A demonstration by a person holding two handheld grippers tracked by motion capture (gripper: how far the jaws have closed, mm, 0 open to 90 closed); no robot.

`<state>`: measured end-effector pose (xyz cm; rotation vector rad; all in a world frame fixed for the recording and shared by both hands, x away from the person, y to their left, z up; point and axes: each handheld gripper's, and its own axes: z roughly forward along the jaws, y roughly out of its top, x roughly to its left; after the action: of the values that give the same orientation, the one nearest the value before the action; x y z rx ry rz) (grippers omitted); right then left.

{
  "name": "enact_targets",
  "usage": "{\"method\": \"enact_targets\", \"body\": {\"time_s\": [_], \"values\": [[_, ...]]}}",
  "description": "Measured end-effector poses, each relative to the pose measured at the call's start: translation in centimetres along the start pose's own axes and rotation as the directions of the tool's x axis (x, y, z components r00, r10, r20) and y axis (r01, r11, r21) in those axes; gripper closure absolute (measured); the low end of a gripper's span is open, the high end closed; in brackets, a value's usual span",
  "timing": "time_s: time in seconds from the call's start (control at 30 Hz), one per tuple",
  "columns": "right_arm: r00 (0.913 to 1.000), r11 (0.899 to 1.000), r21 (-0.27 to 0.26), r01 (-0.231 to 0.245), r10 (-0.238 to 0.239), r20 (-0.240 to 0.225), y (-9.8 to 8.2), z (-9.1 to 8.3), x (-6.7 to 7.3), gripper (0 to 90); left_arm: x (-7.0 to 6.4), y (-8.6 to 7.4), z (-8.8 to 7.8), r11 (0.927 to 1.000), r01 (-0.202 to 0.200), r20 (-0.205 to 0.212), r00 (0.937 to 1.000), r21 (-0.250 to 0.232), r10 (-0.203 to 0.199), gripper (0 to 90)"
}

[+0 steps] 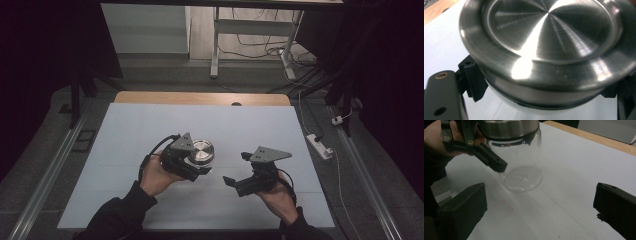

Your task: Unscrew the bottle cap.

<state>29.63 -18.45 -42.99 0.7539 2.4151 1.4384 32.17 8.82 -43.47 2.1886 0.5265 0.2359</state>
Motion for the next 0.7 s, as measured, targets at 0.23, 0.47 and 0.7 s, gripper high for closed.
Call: {"method": "enact_targets", "body": {"time_s": [0.23,0.47,0.7], "values": [[1.0,1.0,-0.022,-0.002,0.002,0.006,1.4,0.8,0.6,0.0,-0.1,0.0,0.3,0.9999,-0.012,0.005,0.9999,0.01,0.012,15.7],[0.9999,0.999,-0.035,-0.003,0.004,0.013,3.0,2.0,1.0,0.0,-0.3,0.2,0.2,0.9998,-0.018,0.009,0.9998,0.004,0.018,15.7],[0.9999,0.999,-0.049,0.008,-0.009,-0.01,4.4,3.7,1.9,2.3,-0.5,0.3,0.0,0.9999,-0.017,0.008,0.9998,-0.001,0.017,15.7]]}}
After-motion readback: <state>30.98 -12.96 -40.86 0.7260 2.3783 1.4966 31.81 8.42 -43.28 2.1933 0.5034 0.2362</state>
